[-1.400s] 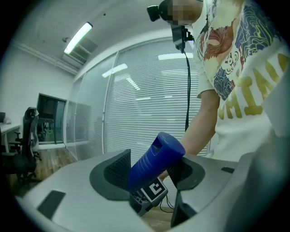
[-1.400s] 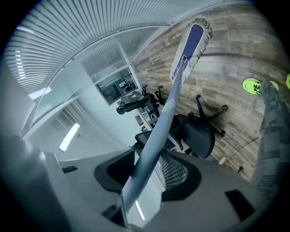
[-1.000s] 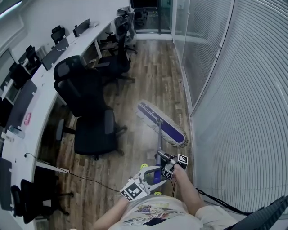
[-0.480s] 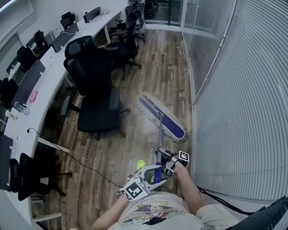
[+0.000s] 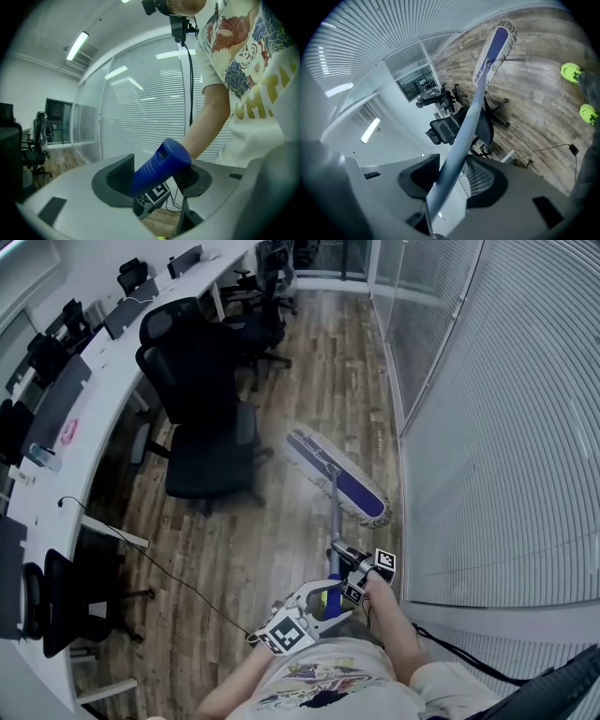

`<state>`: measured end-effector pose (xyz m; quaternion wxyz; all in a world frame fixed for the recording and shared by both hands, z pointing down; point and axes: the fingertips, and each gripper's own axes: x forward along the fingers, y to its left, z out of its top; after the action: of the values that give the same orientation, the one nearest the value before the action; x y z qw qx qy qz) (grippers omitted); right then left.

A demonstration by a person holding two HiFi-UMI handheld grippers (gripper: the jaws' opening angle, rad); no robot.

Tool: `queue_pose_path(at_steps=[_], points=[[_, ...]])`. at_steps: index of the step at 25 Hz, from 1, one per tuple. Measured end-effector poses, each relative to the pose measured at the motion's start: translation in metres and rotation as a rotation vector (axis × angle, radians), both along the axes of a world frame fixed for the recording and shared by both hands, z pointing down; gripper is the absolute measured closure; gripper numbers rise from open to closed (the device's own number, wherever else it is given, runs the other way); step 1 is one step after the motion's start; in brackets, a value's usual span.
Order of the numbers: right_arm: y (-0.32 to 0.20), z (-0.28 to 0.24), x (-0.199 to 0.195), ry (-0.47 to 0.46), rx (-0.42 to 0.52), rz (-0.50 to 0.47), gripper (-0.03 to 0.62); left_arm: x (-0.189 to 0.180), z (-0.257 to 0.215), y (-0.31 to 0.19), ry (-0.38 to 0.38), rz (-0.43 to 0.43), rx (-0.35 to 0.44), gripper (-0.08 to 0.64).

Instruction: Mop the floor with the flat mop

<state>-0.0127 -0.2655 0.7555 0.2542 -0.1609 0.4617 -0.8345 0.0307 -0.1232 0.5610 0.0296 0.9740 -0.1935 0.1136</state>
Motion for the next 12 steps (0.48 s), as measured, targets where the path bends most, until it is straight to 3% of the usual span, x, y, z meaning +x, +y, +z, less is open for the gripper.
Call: queue_pose_path(at_steps=[12], points=[[0.123, 0.004, -0.037, -0.005, -0.002, 0.102, 0.428, -0.044, 0.002, 0.127, -0.002, 0.093, -0.015, 0.327]])
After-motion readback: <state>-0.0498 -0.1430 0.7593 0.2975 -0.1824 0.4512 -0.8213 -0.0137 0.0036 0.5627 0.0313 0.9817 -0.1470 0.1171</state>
